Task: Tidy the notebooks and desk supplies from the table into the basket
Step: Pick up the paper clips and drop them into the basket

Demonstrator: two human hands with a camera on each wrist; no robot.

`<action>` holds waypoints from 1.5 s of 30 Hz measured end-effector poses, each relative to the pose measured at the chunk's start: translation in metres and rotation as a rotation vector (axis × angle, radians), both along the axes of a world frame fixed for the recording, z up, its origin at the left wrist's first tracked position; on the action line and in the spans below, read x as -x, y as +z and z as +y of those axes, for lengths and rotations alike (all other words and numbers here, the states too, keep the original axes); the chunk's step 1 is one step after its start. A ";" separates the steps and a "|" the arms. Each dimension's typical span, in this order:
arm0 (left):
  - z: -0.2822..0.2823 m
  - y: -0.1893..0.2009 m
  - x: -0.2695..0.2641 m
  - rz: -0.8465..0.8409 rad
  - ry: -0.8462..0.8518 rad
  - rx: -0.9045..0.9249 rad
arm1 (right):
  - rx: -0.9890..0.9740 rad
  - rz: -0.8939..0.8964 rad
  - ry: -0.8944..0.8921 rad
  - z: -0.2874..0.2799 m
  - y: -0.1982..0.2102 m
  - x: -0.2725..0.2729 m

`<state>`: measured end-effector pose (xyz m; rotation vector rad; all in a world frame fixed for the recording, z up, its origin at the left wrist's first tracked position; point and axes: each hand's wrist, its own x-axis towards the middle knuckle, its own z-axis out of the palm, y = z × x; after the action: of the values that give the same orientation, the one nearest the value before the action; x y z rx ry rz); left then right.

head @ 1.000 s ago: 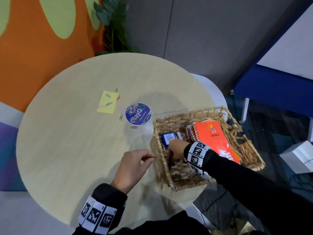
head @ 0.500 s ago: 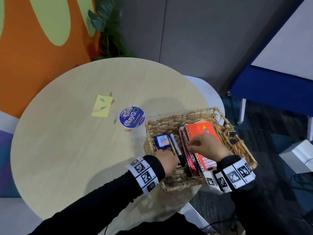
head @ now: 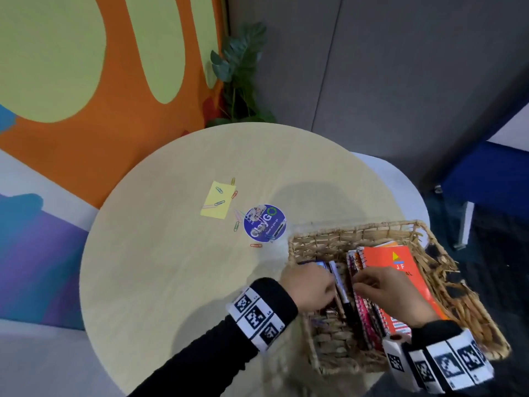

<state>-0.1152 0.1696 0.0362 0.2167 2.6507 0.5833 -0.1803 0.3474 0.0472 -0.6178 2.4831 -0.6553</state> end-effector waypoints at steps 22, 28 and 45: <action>-0.313 -0.119 0.065 0.027 0.851 0.027 | -0.087 0.082 0.449 -0.348 -0.041 0.119; -0.317 -0.131 0.068 -0.008 0.831 0.000 | -0.187 0.106 0.591 -0.399 -0.085 0.116; -0.296 -0.091 0.052 0.102 0.882 -0.044 | -0.328 0.160 0.645 -0.363 -0.028 0.102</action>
<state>-0.1676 -0.1262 -0.0550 -0.9791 2.7371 0.8960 -0.2824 -0.0153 0.0189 -1.2855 2.2502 0.0477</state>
